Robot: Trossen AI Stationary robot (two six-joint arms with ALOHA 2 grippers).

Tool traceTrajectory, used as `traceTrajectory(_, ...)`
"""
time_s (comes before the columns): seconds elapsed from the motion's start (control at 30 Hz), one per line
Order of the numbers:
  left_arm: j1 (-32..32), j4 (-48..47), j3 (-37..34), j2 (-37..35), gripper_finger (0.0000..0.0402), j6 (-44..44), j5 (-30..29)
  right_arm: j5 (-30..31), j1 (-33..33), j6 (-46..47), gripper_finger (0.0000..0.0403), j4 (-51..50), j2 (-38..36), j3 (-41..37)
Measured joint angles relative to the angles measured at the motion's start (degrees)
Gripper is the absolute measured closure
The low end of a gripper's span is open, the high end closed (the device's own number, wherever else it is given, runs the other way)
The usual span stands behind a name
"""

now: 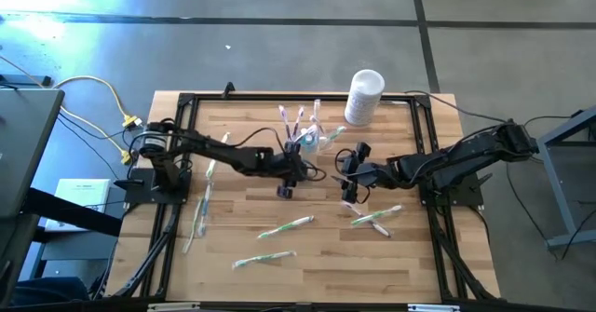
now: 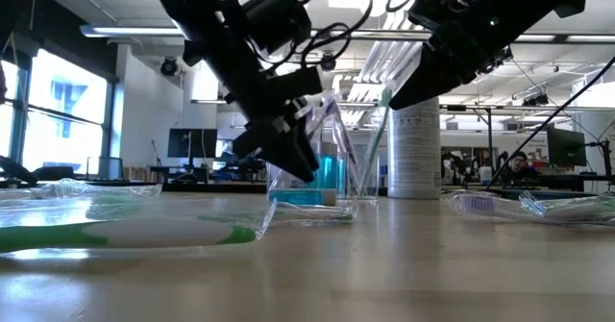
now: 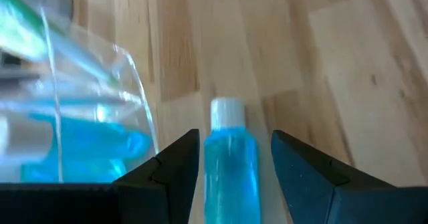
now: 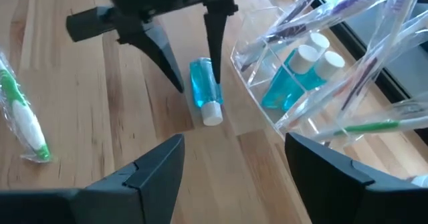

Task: Pick & Place toothbrushing station
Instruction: Put the blue mouthwash into the transparent organizer

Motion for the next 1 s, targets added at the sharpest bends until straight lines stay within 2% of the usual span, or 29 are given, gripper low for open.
traceTrajectory(0.2, 1.53, -3.04, -0.07, 0.02, 0.0223, -2.76, 3.58, 0.00, 0.00, 0.00, 0.0151, 0.18, 0.00, 0.00)
traceTrajectory(0.43, 1.33, -2.68, -0.07, 0.11, 0.0223, -2.64, 2.57, -0.02, 0.00, 0.00, 0.0151, 1.00, 0.00, 0.00)
traceTrajectory(0.77, 2.34, 0.56, -0.01, 4.90, 0.0222, -2.73, 1.79, -0.02, 0.00, 0.00, 0.0151, 0.88, 0.00, 0.00)
traceTrajectory(1.0, 3.62, -0.21, 0.20, 6.18, 0.0222, -4.36, 4.83, -0.02, 0.00, 0.00, 0.0151, 0.72, 0.02, 0.00)
